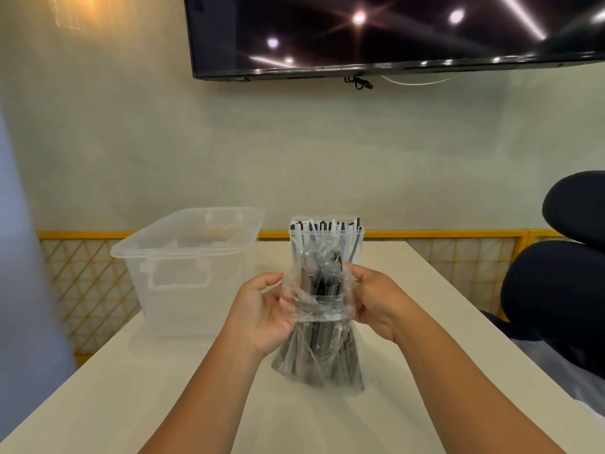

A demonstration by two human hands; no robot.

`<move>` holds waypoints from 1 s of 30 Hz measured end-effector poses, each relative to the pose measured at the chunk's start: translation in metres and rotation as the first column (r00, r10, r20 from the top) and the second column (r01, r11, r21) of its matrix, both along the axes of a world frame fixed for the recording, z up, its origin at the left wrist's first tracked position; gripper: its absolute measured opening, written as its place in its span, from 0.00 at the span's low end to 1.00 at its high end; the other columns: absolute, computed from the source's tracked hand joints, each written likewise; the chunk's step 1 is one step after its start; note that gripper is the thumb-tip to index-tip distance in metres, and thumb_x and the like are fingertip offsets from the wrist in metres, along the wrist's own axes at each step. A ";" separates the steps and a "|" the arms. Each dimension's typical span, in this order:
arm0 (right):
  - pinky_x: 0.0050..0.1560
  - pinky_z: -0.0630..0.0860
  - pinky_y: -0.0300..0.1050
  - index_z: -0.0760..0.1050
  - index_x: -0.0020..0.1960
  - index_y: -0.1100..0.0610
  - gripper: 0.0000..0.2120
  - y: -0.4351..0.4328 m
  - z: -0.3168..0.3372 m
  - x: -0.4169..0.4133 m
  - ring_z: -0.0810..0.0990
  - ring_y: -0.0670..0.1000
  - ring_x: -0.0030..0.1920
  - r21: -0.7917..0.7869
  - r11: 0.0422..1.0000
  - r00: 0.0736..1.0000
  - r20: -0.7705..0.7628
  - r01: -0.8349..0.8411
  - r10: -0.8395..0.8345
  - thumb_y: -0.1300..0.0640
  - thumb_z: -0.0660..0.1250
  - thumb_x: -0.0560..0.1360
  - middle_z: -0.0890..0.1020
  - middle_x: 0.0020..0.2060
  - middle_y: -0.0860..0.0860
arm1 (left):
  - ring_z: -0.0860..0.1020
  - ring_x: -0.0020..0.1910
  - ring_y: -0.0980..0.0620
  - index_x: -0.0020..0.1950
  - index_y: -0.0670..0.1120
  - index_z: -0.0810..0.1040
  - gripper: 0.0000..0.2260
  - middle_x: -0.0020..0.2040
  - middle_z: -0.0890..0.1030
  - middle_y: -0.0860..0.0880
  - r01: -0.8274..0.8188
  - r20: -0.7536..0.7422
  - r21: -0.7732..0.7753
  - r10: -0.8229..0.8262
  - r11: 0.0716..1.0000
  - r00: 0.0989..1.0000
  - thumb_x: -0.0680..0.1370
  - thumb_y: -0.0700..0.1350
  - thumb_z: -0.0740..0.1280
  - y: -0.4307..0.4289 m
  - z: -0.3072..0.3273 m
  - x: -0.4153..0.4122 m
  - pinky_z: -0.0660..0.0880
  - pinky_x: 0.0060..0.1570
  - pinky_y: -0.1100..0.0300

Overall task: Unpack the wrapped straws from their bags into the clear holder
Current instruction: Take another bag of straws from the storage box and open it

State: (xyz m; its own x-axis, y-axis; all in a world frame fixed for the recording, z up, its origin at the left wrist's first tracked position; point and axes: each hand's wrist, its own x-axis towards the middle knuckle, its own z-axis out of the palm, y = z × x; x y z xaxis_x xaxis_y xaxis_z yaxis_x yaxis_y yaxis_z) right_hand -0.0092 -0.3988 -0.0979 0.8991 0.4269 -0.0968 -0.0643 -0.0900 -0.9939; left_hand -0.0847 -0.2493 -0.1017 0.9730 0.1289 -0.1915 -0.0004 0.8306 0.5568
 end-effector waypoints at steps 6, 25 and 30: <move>0.47 0.67 0.38 0.71 0.65 0.54 0.20 -0.005 -0.023 -0.010 0.76 0.55 0.57 -0.478 0.837 0.845 0.533 0.268 0.034 0.66 0.57 0.76 0.76 0.57 0.54 | 0.68 0.16 0.58 0.43 0.39 0.71 0.06 0.26 0.70 0.49 -0.092 0.082 -0.272 0.118 0.958 0.990 0.67 0.37 0.63 -0.016 -0.004 -0.007 0.65 0.17 0.69; 0.15 0.68 0.33 0.71 0.34 0.66 0.16 -0.025 -0.063 -0.035 0.76 0.47 0.16 0.276 0.950 0.953 -0.299 0.144 -0.057 0.70 0.53 0.78 0.78 0.18 0.55 | 0.63 0.18 0.60 0.43 0.48 0.79 0.03 0.24 0.76 0.55 0.083 -0.202 0.708 0.088 0.702 0.975 0.76 0.41 0.68 -0.024 -0.053 -0.020 0.61 0.26 0.66; 0.16 0.69 0.33 0.77 0.24 0.64 0.22 -0.031 -0.075 -0.032 0.77 0.50 0.18 0.350 0.924 0.957 -0.283 0.156 -0.054 0.68 0.60 0.76 0.78 0.19 0.54 | 0.68 0.23 0.59 0.54 0.53 0.72 0.12 0.35 0.77 0.52 0.089 -0.181 0.790 0.092 0.607 0.979 0.74 0.50 0.69 -0.020 -0.062 -0.021 0.64 0.25 0.66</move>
State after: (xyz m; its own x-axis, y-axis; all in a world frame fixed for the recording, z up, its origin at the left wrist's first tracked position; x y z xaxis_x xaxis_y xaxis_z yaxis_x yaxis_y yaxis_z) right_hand -0.0407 -0.4297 -0.1729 0.9039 0.3825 -0.1916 -0.3169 0.2977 -0.9005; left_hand -0.1060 -0.2695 -0.1641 0.9291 0.3192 -0.1867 0.1752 0.0647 0.9824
